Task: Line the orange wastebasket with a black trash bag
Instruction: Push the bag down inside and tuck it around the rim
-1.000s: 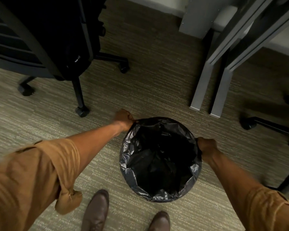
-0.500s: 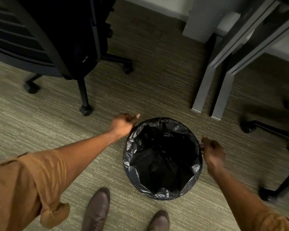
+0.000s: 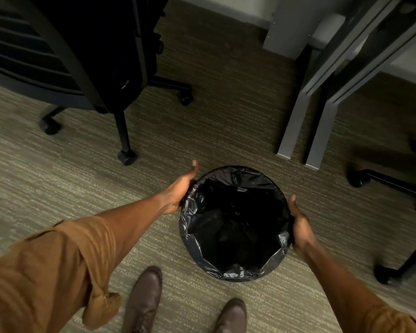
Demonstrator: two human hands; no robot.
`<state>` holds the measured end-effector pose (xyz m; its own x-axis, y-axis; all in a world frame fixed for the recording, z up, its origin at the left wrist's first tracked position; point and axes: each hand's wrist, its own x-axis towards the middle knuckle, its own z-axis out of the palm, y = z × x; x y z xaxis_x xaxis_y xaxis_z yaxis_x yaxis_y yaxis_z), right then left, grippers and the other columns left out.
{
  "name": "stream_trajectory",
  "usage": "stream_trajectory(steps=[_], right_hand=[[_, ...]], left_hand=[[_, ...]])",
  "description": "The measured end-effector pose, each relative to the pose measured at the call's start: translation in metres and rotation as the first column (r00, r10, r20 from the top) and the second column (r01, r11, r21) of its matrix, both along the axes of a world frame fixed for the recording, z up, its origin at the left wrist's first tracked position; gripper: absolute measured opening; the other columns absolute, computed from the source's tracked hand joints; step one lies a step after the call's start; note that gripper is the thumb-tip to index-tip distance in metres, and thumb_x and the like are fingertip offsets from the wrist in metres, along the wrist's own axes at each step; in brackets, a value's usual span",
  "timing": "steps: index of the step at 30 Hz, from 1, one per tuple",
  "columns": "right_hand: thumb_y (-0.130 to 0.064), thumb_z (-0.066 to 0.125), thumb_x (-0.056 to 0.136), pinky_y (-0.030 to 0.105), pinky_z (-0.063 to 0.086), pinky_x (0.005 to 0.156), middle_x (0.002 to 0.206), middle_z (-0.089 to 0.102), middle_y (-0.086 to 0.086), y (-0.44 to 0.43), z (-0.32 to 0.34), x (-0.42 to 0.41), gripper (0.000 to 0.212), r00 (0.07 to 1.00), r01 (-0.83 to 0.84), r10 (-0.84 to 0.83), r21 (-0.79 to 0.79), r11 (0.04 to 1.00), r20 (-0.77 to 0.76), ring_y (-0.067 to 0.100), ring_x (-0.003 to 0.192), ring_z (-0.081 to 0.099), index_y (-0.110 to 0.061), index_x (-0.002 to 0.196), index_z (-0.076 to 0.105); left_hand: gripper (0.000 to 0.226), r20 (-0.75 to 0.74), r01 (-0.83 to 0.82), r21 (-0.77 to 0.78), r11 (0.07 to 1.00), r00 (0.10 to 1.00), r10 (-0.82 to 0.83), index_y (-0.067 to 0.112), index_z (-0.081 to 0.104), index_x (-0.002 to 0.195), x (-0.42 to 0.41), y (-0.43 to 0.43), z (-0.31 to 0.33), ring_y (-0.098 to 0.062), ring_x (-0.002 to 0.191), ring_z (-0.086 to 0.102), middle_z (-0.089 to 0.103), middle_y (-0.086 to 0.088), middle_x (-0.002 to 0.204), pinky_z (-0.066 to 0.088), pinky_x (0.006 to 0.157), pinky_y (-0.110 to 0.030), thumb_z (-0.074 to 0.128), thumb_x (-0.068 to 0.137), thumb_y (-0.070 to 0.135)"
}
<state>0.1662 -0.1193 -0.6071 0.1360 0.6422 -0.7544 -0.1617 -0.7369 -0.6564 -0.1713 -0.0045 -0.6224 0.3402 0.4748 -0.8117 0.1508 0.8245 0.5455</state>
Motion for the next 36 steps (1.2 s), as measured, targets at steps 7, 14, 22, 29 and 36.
stream_trajectory(steps=[7, 14, 22, 29, 36], right_hand=[[-0.100, 0.040, 0.081, 0.055, 0.048, 0.113, 0.134, 0.075, 0.008, -0.022, 0.005, -0.008, 0.102, 0.963, 0.177, -0.169, -0.019, 0.984, 0.210, 0.028, 0.124, 0.069, -0.021, 0.137, 0.072], [-0.100, 0.042, 0.080, 0.060, 0.049, 0.114, 0.126, 0.079, 0.010, -0.047, 0.023, -0.028, 0.105, 0.901, 0.376, -0.359, -0.027, 0.926, 0.242, 0.033, 0.122, 0.071, -0.014, 0.130, 0.075], [-0.102, 0.044, 0.078, 0.057, 0.047, 0.119, 0.141, 0.075, -0.005, -0.053, 0.029, -0.046, 0.092, 0.965, 0.262, -0.262, -0.065, 0.963, 0.016, 0.022, 0.133, 0.068, -0.038, 0.138, 0.073], [-0.101, 0.045, 0.077, 0.047, 0.058, 0.095, 0.127, 0.081, 0.006, -0.065, 0.026, -0.036, 0.105, 0.904, 0.407, -0.390, -0.072, 0.911, 0.175, 0.027, 0.119, 0.073, -0.019, 0.139, 0.071], [-0.071, 0.077, 0.084, 0.048, 0.049, 0.108, 0.137, 0.065, 0.010, -0.097, 0.041, -0.085, 0.081, 0.822, 0.505, -0.448, -0.086, 0.859, 0.353, 0.033, 0.126, 0.063, -0.013, 0.137, 0.055]], left_hand=[[0.089, -0.434, -0.011, 0.360, 0.933, 0.883, 0.178, 0.017, 0.073, 0.104, 0.001, -0.023, 0.005, -0.016, 0.064, 0.054, 0.060, 0.004, 0.075, 0.043, 0.061, -0.030, 0.028, 0.088, 0.092], [0.063, -0.450, -0.141, 0.396, 0.907, 0.832, 0.326, 0.024, 0.045, 0.071, 0.014, -0.074, 0.030, -0.010, 0.057, 0.041, 0.043, 0.009, 0.065, 0.039, 0.056, -0.028, 0.049, 0.094, 0.083], [0.060, -0.372, -0.246, 0.252, 0.936, 0.868, 0.329, 0.016, 0.066, 0.093, 0.018, -0.087, 0.034, -0.032, 0.114, 0.074, 0.078, -0.015, 0.118, 0.058, 0.106, -0.052, 0.066, 0.092, 0.076], [0.068, -0.546, -0.242, 0.355, 0.903, 0.730, 0.410, 0.014, 0.063, 0.123, 0.010, -0.098, 0.037, -0.021, 0.099, 0.073, 0.074, -0.003, 0.109, 0.054, 0.077, -0.028, 0.076, 0.088, 0.071], [0.093, -0.650, -0.336, 0.206, 0.919, 0.654, 0.386, 0.010, 0.048, 0.134, 0.042, -0.149, 0.044, -0.035, 0.113, 0.067, 0.065, -0.015, 0.127, 0.059, 0.098, -0.048, 0.095, 0.072, 0.061]])
